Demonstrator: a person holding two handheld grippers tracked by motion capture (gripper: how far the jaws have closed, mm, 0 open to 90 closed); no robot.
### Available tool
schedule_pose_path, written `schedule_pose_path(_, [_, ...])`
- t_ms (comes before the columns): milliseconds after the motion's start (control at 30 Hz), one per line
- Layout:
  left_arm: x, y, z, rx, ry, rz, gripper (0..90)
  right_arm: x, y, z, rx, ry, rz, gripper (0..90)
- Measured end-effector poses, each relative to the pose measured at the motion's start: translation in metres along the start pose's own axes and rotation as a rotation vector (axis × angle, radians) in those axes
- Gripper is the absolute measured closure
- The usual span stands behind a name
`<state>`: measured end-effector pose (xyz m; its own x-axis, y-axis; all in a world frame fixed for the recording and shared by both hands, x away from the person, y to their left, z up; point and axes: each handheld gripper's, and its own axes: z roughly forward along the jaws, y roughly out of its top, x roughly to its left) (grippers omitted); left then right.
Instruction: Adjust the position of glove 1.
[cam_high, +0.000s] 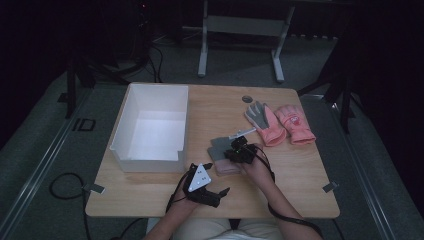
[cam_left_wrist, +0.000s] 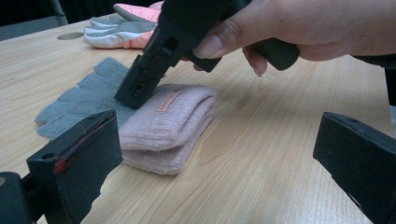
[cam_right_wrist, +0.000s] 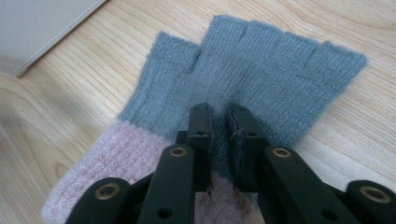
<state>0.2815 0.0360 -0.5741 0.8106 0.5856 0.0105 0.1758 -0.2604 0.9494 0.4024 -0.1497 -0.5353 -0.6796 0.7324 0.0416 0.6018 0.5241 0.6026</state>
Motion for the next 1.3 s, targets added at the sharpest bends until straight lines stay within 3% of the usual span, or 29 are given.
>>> schedule_pose_path(133, [0.0,0.001,0.002,0.012,0.02,-0.03,0.6,0.0,0.0,0.001,0.001,-0.007,-0.008,74.9])
schedule_pose_path(267, [-0.006,0.003,0.006,0.059,0.081,0.054,0.6,-0.002,0.0,-0.008,-0.026,-0.001,-0.001,72.7])
schedule_pose_path(367, [-0.007,0.007,0.011,0.097,0.076,0.086,0.6,-0.006,0.0,-0.018,-0.044,-0.001,-0.014,69.6])
schedule_pose_path(467, [-0.005,0.015,0.016,0.173,0.068,0.062,5.0,-0.012,0.0,-0.028,-0.07,0.006,-0.008,66.1])
schedule_pose_path(600, [0.001,0.029,0.025,0.226,0.05,0.054,11.2,-0.02,0.001,-0.037,-0.101,0.015,0.01,59.8])
schedule_pose_path(633, [0.003,0.034,0.027,0.219,0.005,0.086,12.6,-0.021,0.002,-0.038,-0.105,0.013,0.016,59.3])
schedule_pose_path(733, [0.006,0.042,0.033,0.222,-0.048,0.166,12.5,-0.027,0.006,-0.04,-0.134,-0.004,0.024,57.9])
schedule_pose_path(800, [0.01,0.045,0.04,0.256,-0.056,0.218,14.3,-0.031,0.011,-0.039,-0.137,-0.014,0.026,56.8])
schedule_pose_path(867, [0.01,0.045,0.045,0.29,-0.055,0.267,18.5,-0.035,0.015,-0.036,-0.134,-0.014,0.04,56.6])
schedule_pose_path(967, [0.009,0.043,0.052,0.344,-0.04,0.355,28.1,-0.044,0.019,-0.026,-0.138,-0.004,0.108,55.9])
schedule_pose_path(1033, [0.008,0.042,0.054,0.357,-0.034,0.37,32.1,-0.047,0.02,-0.021,-0.136,-0.006,0.13,54.8])
schedule_pose_path(1067, [0.008,0.039,0.058,0.386,-0.027,0.414,32.9,-0.052,0.023,-0.012,-0.126,-0.002,0.172,52.2])
schedule_pose_path(1167, [0.007,0.036,0.06,0.405,-0.021,0.439,33.6,-0.054,0.024,-0.007,-0.118,0.0,0.192,51.5])
schedule_pose_path(1200, [0.004,0.034,0.062,0.415,-0.009,0.466,33.5,-0.055,0.025,0.001,-0.1,-0.013,0.2,48.7])
schedule_pose_path(1267, [0.004,0.034,0.062,0.415,-0.009,0.466,33.6,-0.056,0.025,0.003,-0.093,-0.016,0.206,48.7])
schedule_pose_path(1300, [0.003,0.034,0.064,0.422,0.013,0.483,33.7,-0.059,0.023,0.009,-0.075,-0.021,0.229,45.5])
